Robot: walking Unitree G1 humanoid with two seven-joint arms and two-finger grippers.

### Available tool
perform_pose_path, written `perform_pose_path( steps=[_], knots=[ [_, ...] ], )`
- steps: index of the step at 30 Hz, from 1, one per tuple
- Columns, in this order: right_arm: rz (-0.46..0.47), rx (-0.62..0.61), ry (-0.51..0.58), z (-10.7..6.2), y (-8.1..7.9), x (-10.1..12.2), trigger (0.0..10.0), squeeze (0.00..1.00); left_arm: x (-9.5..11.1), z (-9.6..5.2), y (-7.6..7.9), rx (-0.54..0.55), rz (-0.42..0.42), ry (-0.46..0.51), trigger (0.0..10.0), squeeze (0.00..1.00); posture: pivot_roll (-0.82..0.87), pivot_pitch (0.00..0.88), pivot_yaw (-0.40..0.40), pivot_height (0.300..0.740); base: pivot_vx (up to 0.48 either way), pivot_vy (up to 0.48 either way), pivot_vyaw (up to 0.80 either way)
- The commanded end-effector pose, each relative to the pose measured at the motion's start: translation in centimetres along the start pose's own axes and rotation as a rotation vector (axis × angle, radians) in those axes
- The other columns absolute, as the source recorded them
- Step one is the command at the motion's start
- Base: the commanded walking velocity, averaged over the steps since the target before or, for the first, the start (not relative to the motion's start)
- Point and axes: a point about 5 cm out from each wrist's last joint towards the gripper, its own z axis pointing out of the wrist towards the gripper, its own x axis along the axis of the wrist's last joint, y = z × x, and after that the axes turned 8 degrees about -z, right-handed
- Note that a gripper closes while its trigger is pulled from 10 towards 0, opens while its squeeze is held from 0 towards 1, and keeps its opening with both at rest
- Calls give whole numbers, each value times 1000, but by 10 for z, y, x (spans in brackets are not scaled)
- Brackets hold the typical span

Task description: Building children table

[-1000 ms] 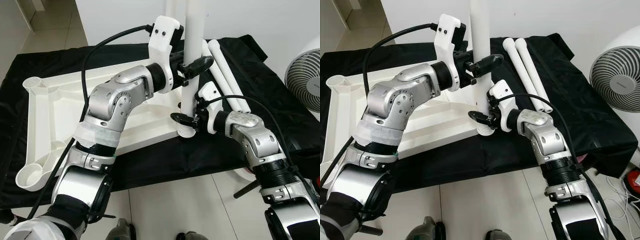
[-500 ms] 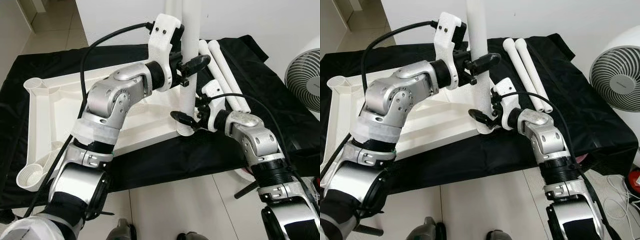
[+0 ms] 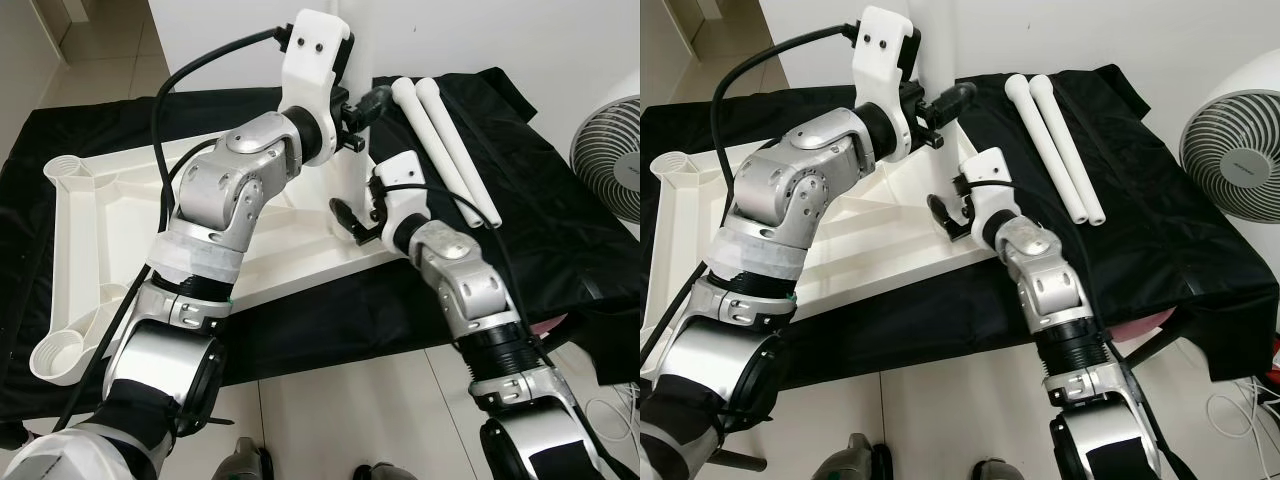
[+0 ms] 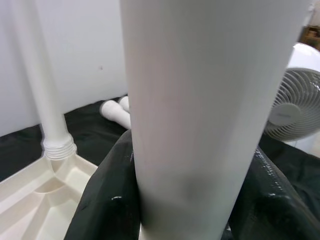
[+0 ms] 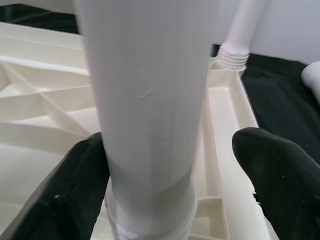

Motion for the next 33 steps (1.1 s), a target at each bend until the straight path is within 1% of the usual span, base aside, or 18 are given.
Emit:
perform_pose_path(
  steps=[1,4,5,8,11,14,15,16,20,22,33],
  knots=[
    [-16,-88,-3,1,-5,-2,10000,0,12,1,6,28,17,58,10000,0,-82,75,51,740,0,0,0],
    [-17,-115,3,2,-7,0,10000,0,13,2,8,31,20,65,10000,0,-82,75,51,740,0,0,0],
    [3,-137,14,2,-9,1,10000,0,13,3,10,25,18,68,10000,0,-79,72,50,740,0,0,0],
    [23,-173,33,3,-12,6,10000,0,12,5,13,13,14,69,10000,0,-79,69,50,740,0,0,0],
    [26,-191,43,5,-13,8,10000,0,11,6,16,11,16,68,10000,0,-80,67,50,740,0,0,0],
    [31,-244,46,6,-9,10,10000,0,11,8,21,7,13,73,10000,0,-77,65,47,740,0,0,0],
    [31,-244,46,6,-9,10,10000,0,11,8,21,7,13,73,10000,0,-77,65,47,740,0,0,0],
    [31,-285,53,6,-5,12,10000,0,11,8,24,8,7,75,10000,0,-78,62,45,740,0,0,0],
    [28,-311,59,6,-2,14,10000,0,10,9,26,6,3,77,10000,0,-78,62,45,740,0,0,0],
    [29,-336,61,5,0,14,10000,0,10,9,30,-4,2,77,10000,0,-78,62,45,740,0,0,0],
    [20,-341,64,7,0,14,10000,0,10,11,35,-21,-4,82,10000,0,-78,57,38,740,0,0,0]
  ],
)
